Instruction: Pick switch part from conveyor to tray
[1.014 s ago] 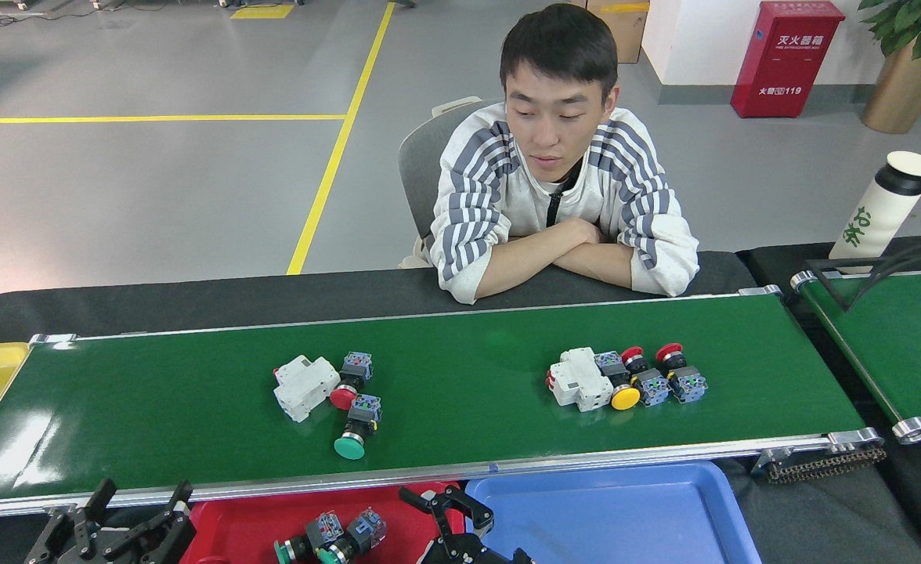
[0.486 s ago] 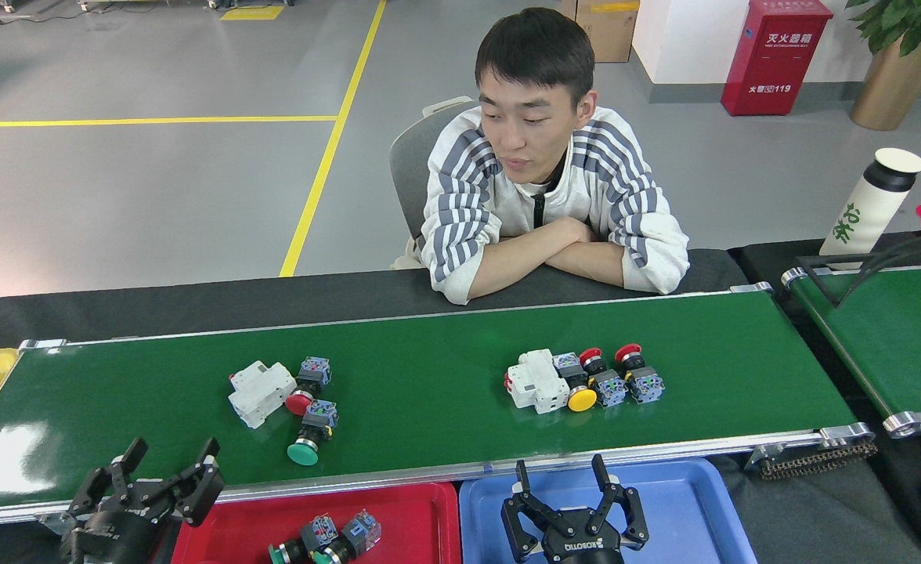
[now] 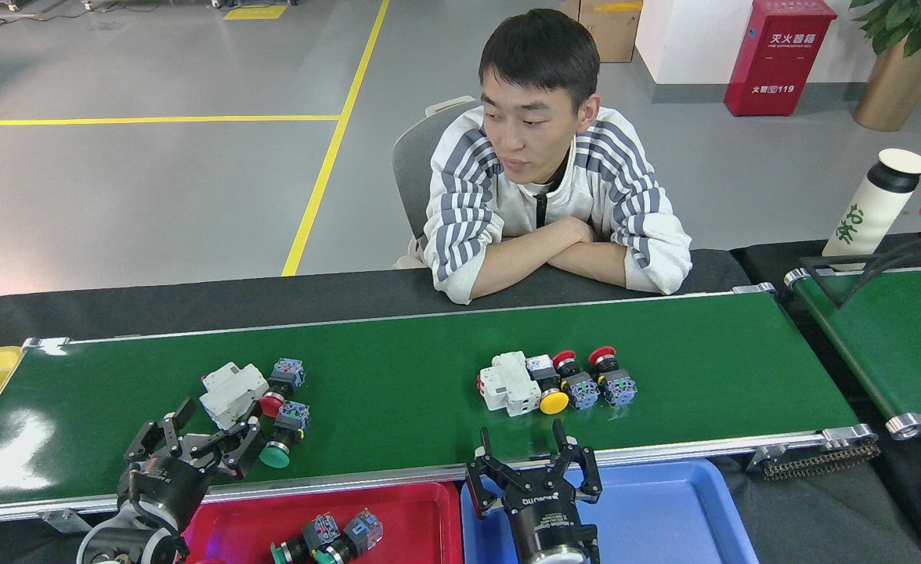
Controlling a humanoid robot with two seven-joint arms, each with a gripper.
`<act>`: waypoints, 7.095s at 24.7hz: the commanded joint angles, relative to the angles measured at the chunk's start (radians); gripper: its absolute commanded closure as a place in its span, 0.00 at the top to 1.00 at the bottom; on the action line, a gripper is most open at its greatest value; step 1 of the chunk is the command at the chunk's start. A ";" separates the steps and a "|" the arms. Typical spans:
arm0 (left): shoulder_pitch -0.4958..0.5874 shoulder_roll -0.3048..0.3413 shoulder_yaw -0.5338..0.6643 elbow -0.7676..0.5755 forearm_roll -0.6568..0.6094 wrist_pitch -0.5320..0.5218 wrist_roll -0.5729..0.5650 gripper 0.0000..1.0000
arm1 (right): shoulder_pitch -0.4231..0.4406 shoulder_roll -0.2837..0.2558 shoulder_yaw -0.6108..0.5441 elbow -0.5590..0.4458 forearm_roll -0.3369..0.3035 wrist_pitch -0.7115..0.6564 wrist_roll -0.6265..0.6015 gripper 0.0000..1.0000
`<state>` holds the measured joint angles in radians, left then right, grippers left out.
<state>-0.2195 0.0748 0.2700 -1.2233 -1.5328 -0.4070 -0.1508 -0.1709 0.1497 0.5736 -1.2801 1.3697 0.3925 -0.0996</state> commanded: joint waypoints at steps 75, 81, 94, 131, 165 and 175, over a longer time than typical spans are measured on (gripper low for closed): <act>0.322 0.115 -0.435 -0.553 0.208 -0.378 -0.004 0.08 | 0.418 -0.326 -0.798 -0.347 -0.239 -0.701 0.035 0.99; 0.315 0.000 -0.637 -0.551 -0.064 -0.378 -0.019 0.31 | 0.416 -0.331 -0.799 -0.347 -0.239 -0.658 0.023 0.99; 0.311 -0.130 -0.164 -0.553 0.010 -0.378 -0.018 1.00 | 0.389 -0.332 -0.798 -0.349 -0.239 -0.663 0.029 0.99; -0.043 -0.003 0.061 0.022 -0.214 -0.021 0.027 0.99 | 0.389 -0.277 -0.696 -0.409 -0.146 -0.666 0.072 0.97; 0.308 0.178 0.003 -0.456 0.183 -0.378 0.073 0.03 | 0.419 -0.274 -0.695 -0.417 -0.144 -0.666 0.072 0.97; 0.446 0.132 -0.209 -0.551 0.051 -0.378 0.080 1.00 | 0.412 -0.274 -0.698 -0.441 -0.146 -0.658 0.074 0.97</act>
<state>0.2306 0.2166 0.0598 -1.7610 -1.4774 -0.7824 -0.0824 0.2497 -0.1241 -0.1190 -1.7043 1.2256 -0.2684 -0.0253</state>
